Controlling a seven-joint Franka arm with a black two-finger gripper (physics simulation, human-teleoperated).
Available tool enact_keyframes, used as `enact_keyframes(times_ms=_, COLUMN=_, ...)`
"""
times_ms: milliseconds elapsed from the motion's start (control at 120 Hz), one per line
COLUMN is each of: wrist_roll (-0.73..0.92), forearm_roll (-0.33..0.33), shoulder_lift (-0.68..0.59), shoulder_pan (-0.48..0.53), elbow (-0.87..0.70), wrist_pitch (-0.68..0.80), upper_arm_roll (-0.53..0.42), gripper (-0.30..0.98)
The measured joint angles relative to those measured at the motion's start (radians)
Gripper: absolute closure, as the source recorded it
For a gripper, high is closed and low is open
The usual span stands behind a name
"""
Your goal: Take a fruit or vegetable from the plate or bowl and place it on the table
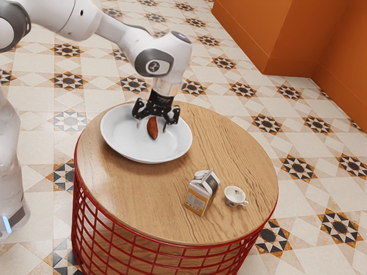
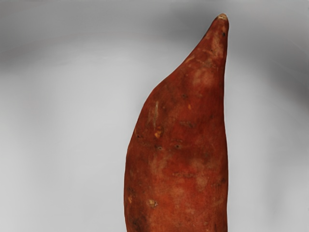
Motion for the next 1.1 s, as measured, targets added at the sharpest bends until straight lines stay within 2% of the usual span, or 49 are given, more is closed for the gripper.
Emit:
enact_keyframes(times_ms=667, wrist_roll=0.002, forearm_roll=0.000, shoulder_lift=0.007, shoulder_pan=0.001, elbow=-0.047, wrist_pitch=0.107, upper_arm_roll=0.003, gripper=0.01)
enact_keyframes(times_ms=892, wrist_roll=0.005, forearm_roll=0.000, shoulder_lift=0.007, shoulder_pan=0.000, elbow=-0.048, wrist_pitch=0.118, upper_arm_roll=0.003, gripper=0.22)
enact_keyframes(times_ms=1100, wrist_roll=0.010, forearm_roll=0.002, shoulder_lift=0.010, shoulder_pan=0.000, elbow=-0.048, wrist_pitch=0.119, upper_arm_roll=0.003, gripper=0.35)
